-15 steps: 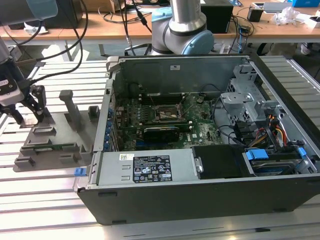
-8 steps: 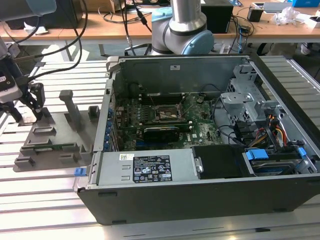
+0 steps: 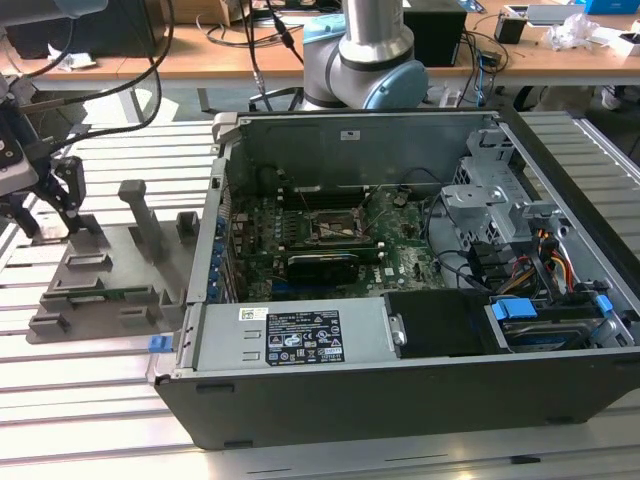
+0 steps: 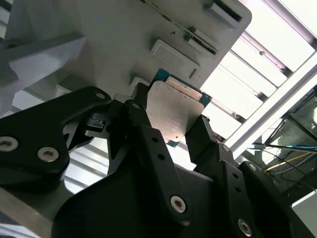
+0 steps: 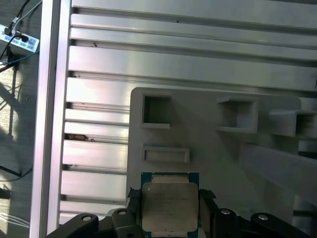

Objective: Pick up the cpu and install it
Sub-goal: 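Pick up the cpu and move it towards the insertion slot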

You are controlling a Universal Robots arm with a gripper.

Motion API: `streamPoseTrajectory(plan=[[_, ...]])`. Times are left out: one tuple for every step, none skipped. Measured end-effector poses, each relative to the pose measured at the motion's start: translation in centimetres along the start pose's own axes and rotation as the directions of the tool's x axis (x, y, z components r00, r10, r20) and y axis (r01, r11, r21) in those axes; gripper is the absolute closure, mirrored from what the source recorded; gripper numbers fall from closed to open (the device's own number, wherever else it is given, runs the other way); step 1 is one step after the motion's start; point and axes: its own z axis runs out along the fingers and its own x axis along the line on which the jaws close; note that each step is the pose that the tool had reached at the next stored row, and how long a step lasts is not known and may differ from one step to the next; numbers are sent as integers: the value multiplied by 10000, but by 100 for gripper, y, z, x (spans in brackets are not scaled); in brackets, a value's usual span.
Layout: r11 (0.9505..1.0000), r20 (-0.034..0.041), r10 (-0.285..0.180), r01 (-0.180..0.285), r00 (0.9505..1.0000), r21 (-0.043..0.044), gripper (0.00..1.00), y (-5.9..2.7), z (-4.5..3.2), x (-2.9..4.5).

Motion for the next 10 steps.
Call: streamPoseTrajectory(plan=[[10000, -1, 0, 0, 10000, 0, 45, -1, -24, -1], [10000, 0, 0, 0, 10000, 0, 45, -2, -46, -1], [10000, 0, 0, 0, 10000, 0, 45, -3, -75, -1], [10000, 0, 0, 0, 10000, 0, 45, -3, -91, -2], [10000, 0, 0, 0, 10000, 0, 45, -4, -110, -2], [10000, 0, 0, 0, 10000, 0, 45, -5, -144, -3], [10000, 0, 0, 0, 10000, 0, 45, -6, -174, -3], [10000, 0, 0, 0, 10000, 0, 45, -7, -192, -3], [10000, 0, 0, 0, 10000, 0, 45, -7, -207, -4], [10000, 0, 0, 0, 10000, 0, 45, -9, -252, -5]])
